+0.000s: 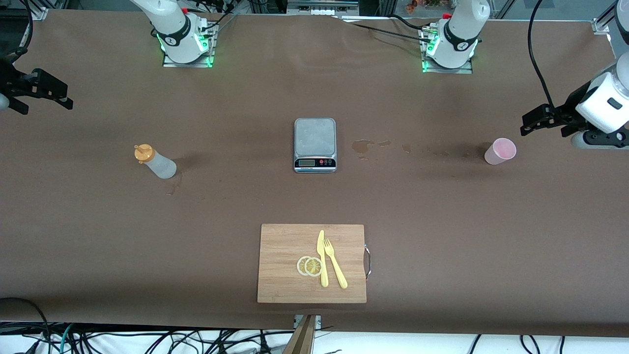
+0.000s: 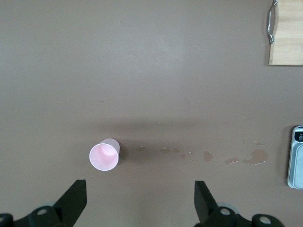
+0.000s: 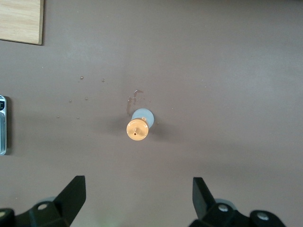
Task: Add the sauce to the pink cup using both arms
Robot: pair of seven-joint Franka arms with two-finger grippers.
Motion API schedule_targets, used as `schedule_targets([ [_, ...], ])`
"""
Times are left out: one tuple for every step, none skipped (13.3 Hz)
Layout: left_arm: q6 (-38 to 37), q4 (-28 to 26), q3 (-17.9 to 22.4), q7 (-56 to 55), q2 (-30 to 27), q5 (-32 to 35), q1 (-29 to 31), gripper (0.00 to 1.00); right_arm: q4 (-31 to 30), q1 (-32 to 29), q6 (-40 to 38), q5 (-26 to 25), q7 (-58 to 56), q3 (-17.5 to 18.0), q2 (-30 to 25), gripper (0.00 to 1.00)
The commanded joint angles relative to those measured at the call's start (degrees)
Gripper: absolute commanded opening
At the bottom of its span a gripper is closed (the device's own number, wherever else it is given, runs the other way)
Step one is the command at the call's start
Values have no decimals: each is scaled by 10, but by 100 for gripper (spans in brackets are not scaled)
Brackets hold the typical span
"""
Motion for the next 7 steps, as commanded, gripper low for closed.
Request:
schedule_targets([
  [-18,9,-2,-3,26,13,35,100,12,-1,-5,9,3,1,3,100],
  [-20,7,-1,-5,27,12,44,100,12,-1,-7,9,2,0,3,100],
  [-22,3,-1,-2,28,12,64,100,12,-1,-7,9,1,0,3,100],
  [-23,-2,-2,7,28,11,82,100,12,-1,-6,9,1,0,3,100],
  [-23,-13,-2,9,29,9,99,100,12,-1,-6,9,2,0,3,100],
  [-21,-28,-2,30,29,8,109,100,12,-1,-8,9,2,0,3,100],
  [-17,-44,-2,67,29,8,123,100,12,-1,-9,9,2,0,3,100],
])
